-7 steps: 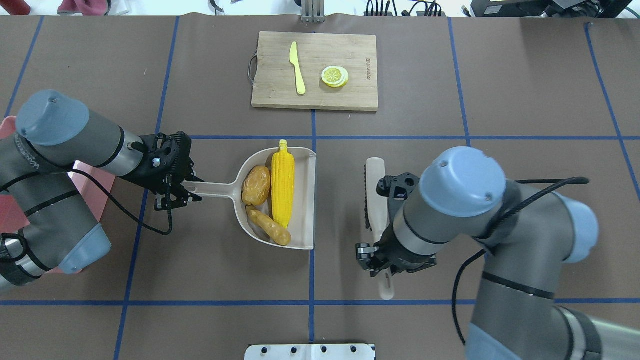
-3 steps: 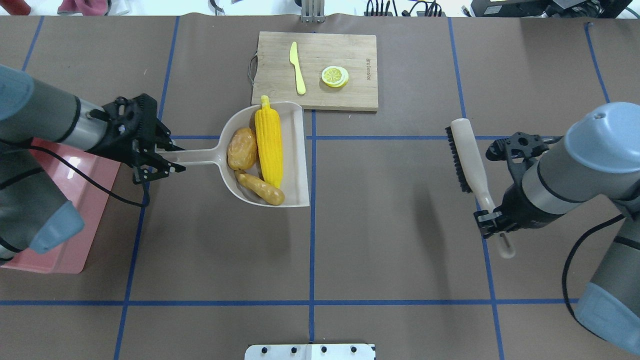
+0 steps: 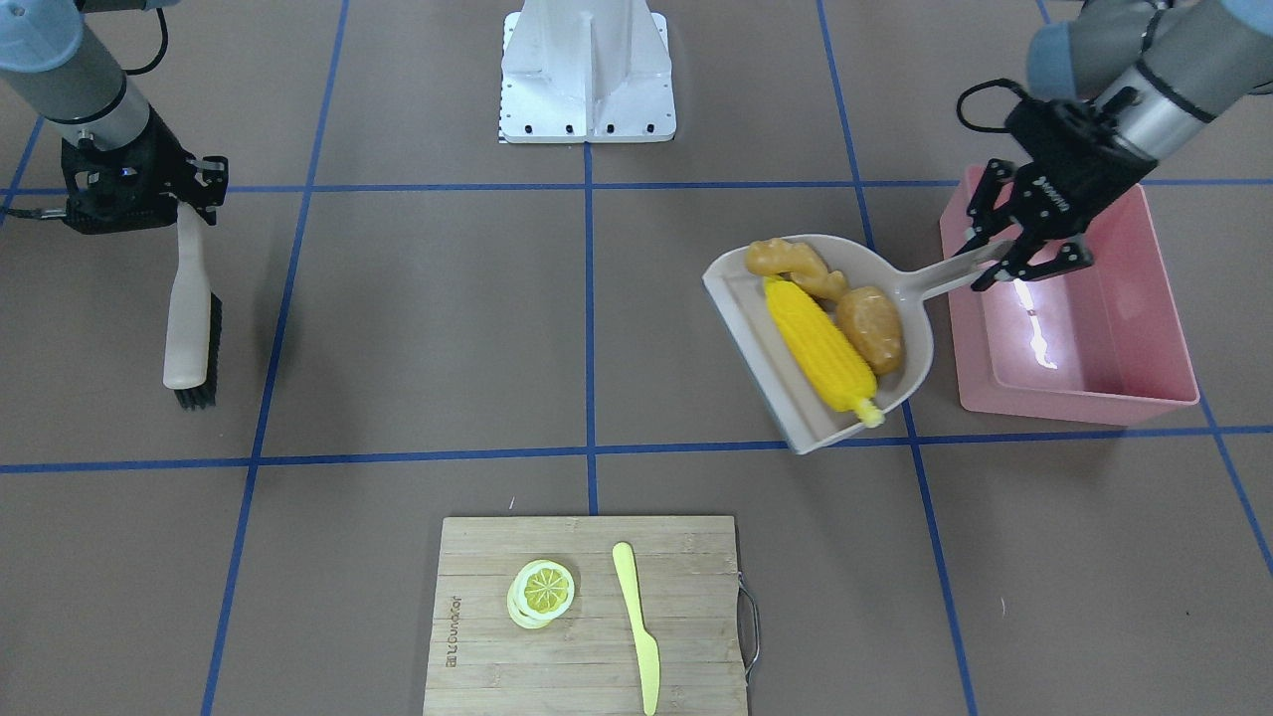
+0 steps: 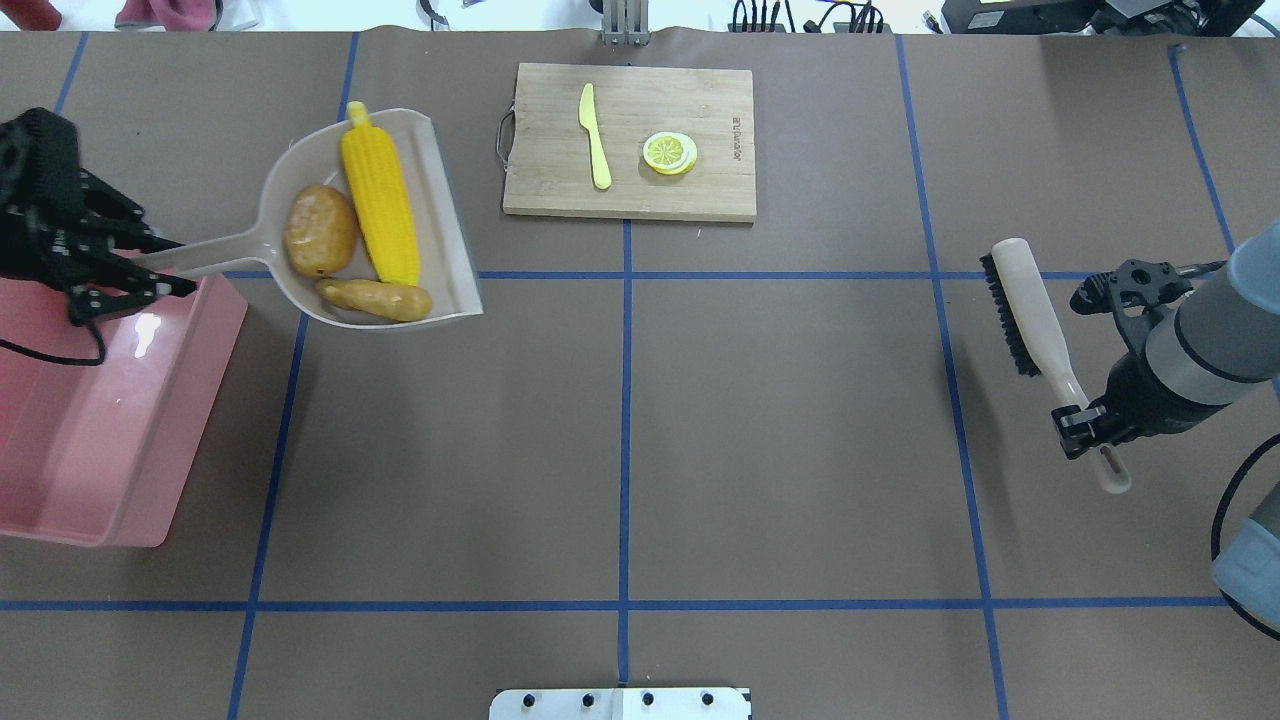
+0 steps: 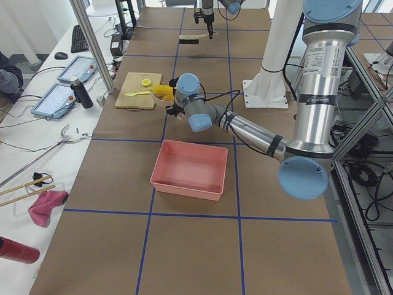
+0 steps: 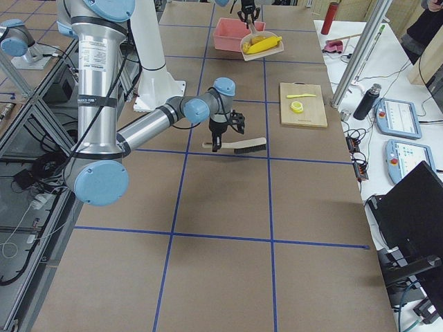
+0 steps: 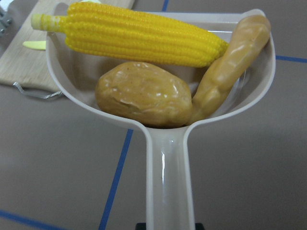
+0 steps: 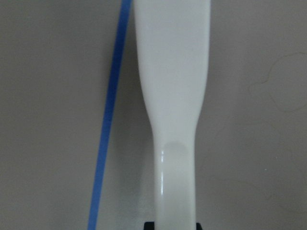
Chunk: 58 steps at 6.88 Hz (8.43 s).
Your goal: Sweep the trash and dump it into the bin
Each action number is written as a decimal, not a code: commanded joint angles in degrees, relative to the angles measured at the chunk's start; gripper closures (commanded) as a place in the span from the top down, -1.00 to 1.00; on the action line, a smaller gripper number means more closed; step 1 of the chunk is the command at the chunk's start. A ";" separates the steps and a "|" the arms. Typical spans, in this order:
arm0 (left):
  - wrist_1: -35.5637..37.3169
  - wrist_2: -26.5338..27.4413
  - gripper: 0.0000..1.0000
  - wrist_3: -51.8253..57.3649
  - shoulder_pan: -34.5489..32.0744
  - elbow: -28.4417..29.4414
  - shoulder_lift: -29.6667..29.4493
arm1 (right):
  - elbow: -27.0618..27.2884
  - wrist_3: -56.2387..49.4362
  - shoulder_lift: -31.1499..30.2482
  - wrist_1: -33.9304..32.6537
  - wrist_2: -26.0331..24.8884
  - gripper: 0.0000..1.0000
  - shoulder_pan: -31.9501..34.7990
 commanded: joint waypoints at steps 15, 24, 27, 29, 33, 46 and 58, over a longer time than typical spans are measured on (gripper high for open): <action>43.84 -3.39 -1.00 32.98 -26.81 -15.12 29.86 | -9.36 8.06 -0.80 7.23 12.33 -0.04 -2.53; 66.57 10.68 -1.00 51.26 -28.66 -20.12 18.34 | -2.51 3.52 3.23 7.24 -0.05 1.00 12.01; 59.50 -2.89 -1.00 55.80 -31.31 -20.66 16.24 | -5.83 -19.81 3.68 3.31 1.06 1.00 27.90; 47.65 -6.72 -1.00 55.10 -22.67 -18.12 15.01 | -8.72 -30.58 3.16 -6.01 6.14 1.00 37.75; 11.49 -1.26 -1.00 26.02 4.90 -1.08 1.39 | -15.16 -40.20 -1.48 -5.07 10.13 1.00 42.47; 8.02 -2.77 0.98 13.88 13.37 12.66 -20.60 | -27.99 -39.23 -1.15 6.18 14.08 1.00 43.79; 54.80 -0.13 0.98 -8.54 -29.02 17.10 -6.18 | -28.43 -36.68 -0.80 6.27 10.57 1.00 43.70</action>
